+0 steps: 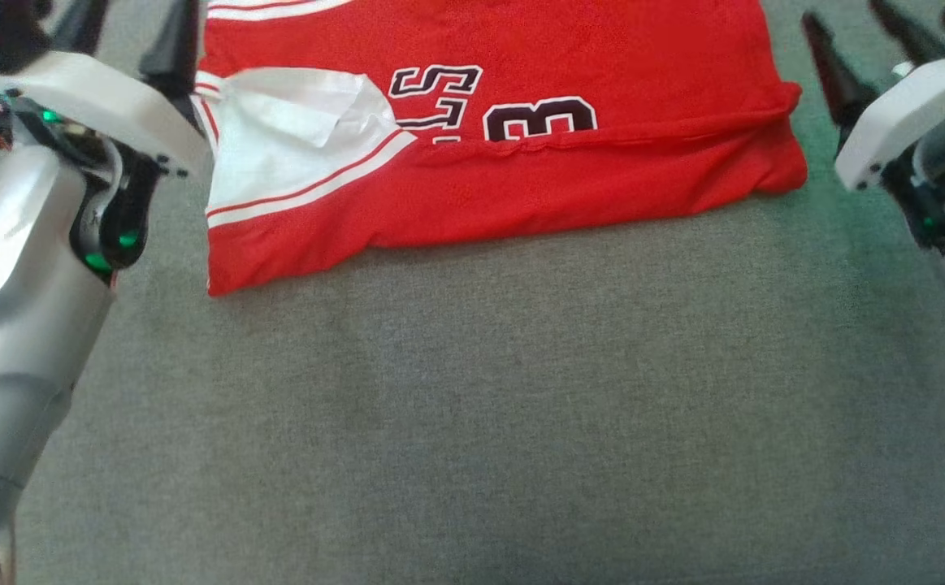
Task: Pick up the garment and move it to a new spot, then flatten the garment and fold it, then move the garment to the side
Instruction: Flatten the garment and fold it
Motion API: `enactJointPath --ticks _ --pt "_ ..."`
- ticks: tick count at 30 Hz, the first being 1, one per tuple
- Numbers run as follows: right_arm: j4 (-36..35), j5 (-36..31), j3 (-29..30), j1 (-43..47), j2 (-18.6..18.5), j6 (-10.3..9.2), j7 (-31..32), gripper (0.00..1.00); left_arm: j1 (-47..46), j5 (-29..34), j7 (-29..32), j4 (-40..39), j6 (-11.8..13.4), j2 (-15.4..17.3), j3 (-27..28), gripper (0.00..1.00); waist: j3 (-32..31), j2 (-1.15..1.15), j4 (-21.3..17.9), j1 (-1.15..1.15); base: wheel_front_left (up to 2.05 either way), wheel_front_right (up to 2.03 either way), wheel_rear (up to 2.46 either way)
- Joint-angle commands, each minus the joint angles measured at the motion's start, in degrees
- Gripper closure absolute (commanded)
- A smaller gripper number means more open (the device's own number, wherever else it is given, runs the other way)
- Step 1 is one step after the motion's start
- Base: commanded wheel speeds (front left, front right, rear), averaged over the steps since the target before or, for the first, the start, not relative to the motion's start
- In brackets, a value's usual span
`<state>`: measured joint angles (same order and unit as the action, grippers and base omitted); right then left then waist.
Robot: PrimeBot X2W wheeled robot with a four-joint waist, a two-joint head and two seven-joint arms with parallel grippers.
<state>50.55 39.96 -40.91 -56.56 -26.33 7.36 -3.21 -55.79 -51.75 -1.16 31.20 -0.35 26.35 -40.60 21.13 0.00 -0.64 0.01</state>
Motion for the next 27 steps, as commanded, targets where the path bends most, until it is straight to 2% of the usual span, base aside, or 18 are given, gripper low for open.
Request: enactJointPath --ticks 1,3,6,9,13,18,22,27 --pt "-0.57 -0.70 1.74 -0.87 0.63 0.13 -3.97 0.00 -2.30 0.65 -4.22 -0.46 0.46 1.76 3.57 0.00 -0.74 0.00 -0.10 -0.01 0.00 0.00 0.00" --pt "-0.05 -1.40 4.58 -1.29 1.75 0.13 -8.54 0.00 -1.63 0.73 -9.25 -0.31 0.30 0.66 4.79 0.00 -1.70 0.00 -0.19 -0.01 0.00 0.00 0.00" --pt "-1.39 -2.95 9.62 -1.13 3.53 0.13 -11.33 0.00 0.30 2.15 -12.92 -2.02 0.68 -0.16 6.32 0.00 -3.48 0.00 -0.19 -0.01 0.00 0.00 0.00" --pt "-6.51 -5.73 17.04 0.75 5.48 0.13 -11.73 0.00 3.62 5.02 -13.75 -6.24 2.56 -1.08 9.10 0.00 -5.14 0.00 0.02 -0.01 0.00 0.00 0.00" --pt "-15.94 -13.57 27.41 7.76 9.20 0.13 -11.76 0.00 11.42 13.03 -13.81 -15.41 6.41 -3.55 15.29 0.00 -7.50 0.00 0.25 -0.01 0.00 0.00 0.00" --pt "-25.56 -23.39 38.41 18.89 18.20 0.13 -11.77 0.00 22.82 19.73 -13.82 -21.83 7.19 -7.86 19.52 0.00 -10.23 0.00 0.70 -0.01 0.00 0.00 0.00" --pt "-29.95 -28.01 41.11 27.34 22.33 0.13 -11.78 0.00 29.86 22.96 -13.83 -22.28 5.82 -10.73 21.29 0.00 -11.83 0.00 0.86 -0.01 0.00 0.00 0.00" --pt "-31.79 -30.00 41.11 34.61 23.35 0.13 -11.78 0.00 35.59 25.22 -13.83 -21.31 4.82 -13.58 23.84 0.00 -13.30 0.00 0.68 -0.01 0.00 0.00 0.00"
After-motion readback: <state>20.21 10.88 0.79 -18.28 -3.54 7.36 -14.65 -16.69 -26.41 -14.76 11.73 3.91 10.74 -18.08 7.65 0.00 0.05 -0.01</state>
